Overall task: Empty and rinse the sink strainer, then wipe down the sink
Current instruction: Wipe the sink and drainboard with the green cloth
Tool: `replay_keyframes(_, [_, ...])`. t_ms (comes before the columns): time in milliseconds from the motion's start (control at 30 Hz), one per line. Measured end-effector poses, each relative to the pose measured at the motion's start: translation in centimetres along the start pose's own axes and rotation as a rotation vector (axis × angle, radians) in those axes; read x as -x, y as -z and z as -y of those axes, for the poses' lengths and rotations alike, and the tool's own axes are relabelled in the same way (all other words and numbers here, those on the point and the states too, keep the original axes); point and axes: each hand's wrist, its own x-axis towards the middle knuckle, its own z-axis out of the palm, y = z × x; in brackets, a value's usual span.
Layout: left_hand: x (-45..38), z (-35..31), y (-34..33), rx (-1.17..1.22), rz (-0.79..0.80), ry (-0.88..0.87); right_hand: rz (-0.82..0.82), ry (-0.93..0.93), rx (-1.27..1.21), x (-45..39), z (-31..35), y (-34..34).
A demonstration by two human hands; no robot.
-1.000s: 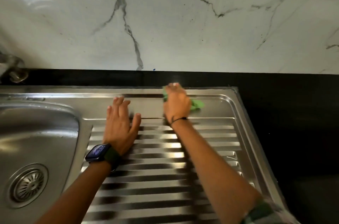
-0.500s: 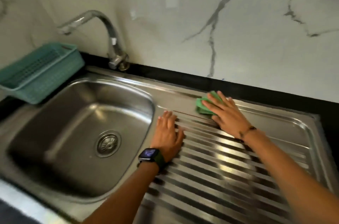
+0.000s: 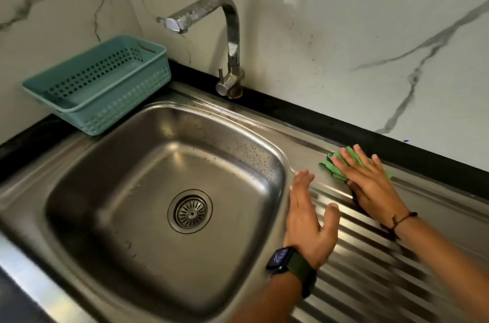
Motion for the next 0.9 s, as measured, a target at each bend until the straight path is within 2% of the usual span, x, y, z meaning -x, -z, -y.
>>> replay_keyframes(200, [-4.1, -0.9, 4.1, 0.349, -0.133, 0.068, 0.006, 0.103, 0.110, -8.0, 5.6, -3.7])
replay_keyframes(267, [-6.8, -0.6, 7.1, 0.362, -0.201, 0.049, 0.011, 0.129, 0.179, -10.7, 7.6, -5.2])
replay_keyframes(400, [-10.2, 0.9, 14.0, 0.199, -0.268, 0.042, -0.018, 0.171, 0.263, -17.2, 13.6, -7.9])
replay_keyframes(567, [-10.1, 4.1, 22.0, -0.216, -0.257, 0.024, -0.024, 0.121, 0.239, -22.0, 20.1, -9.9])
replay_keyframes(767, [-9.5, 7.0, 29.9, -0.583, -0.069, -0.055, -0.076, 0.087, 0.341, -19.5, 18.1, -7.1])
replay_keyframes(833, [-10.1, 7.2, 31.6, -0.630, -0.032, -0.067, -0.197, 0.018, 0.419, -17.1, 16.7, -6.0])
replay_keyframes(900, [-11.1, 7.1, 32.5, -0.627, -0.015, -0.085, -0.255, -0.122, 0.338, -15.2, 15.8, -5.4])
